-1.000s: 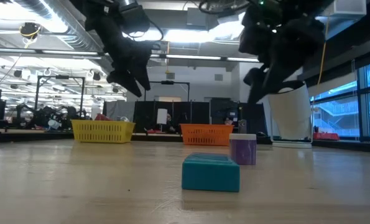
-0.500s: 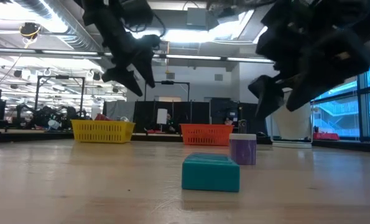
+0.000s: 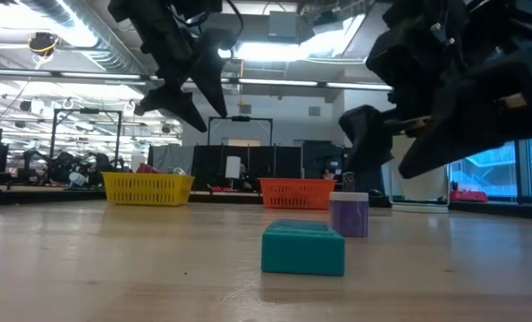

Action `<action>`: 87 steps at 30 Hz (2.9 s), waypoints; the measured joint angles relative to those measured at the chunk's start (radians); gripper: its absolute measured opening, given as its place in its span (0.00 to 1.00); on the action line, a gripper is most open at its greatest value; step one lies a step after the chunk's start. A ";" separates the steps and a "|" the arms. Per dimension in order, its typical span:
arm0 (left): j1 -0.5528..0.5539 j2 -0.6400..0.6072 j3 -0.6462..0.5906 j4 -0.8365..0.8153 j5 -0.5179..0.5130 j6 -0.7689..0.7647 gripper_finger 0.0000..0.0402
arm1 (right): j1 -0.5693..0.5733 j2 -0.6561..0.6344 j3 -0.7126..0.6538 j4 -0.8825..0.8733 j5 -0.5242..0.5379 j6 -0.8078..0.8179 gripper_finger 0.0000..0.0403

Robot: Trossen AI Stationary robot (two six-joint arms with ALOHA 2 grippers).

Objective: Pick & Place Office items
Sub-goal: Put the violet changer adapter into the yellow bin

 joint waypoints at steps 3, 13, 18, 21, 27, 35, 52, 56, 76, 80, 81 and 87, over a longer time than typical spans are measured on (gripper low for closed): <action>-0.023 0.000 0.000 0.005 -0.013 -0.005 0.55 | 0.003 0.048 0.000 0.080 -0.003 -0.004 0.79; -0.063 0.000 0.000 0.013 -0.022 -0.031 0.55 | 0.003 0.195 0.001 0.259 0.007 -0.002 0.79; -0.068 0.000 0.000 0.016 -0.048 -0.031 0.55 | 0.001 0.207 0.001 0.257 0.010 0.003 0.76; -0.068 0.000 0.000 0.018 -0.059 -0.031 0.55 | 0.001 0.208 0.001 0.257 0.020 0.005 0.71; -0.068 0.000 0.000 0.022 -0.062 -0.030 0.55 | -0.008 0.208 0.001 0.255 0.057 0.002 0.54; -0.066 0.000 0.000 0.022 -0.071 -0.028 0.55 | -0.029 0.208 0.002 0.253 0.057 0.082 0.31; -0.033 0.000 0.000 0.035 -0.087 0.036 0.55 | -0.274 -0.044 0.058 0.244 0.111 0.211 0.35; -0.019 -0.006 0.000 0.143 -0.086 0.150 0.55 | -0.324 -0.110 0.125 0.238 0.110 0.211 0.34; -0.013 -0.232 0.000 0.424 -0.188 0.742 0.62 | -0.415 -0.152 0.473 -0.082 0.222 0.036 0.35; 0.027 -0.255 0.000 0.503 -0.260 0.555 0.65 | -0.419 -0.152 0.473 -0.089 0.232 -0.063 0.35; 0.041 -0.255 0.001 0.520 -0.258 0.485 0.66 | -0.418 -0.152 0.473 -0.089 0.250 -0.109 0.35; 0.141 -0.221 0.000 0.521 -0.016 0.214 0.67 | -0.399 -0.139 0.473 -0.086 0.447 -0.350 0.35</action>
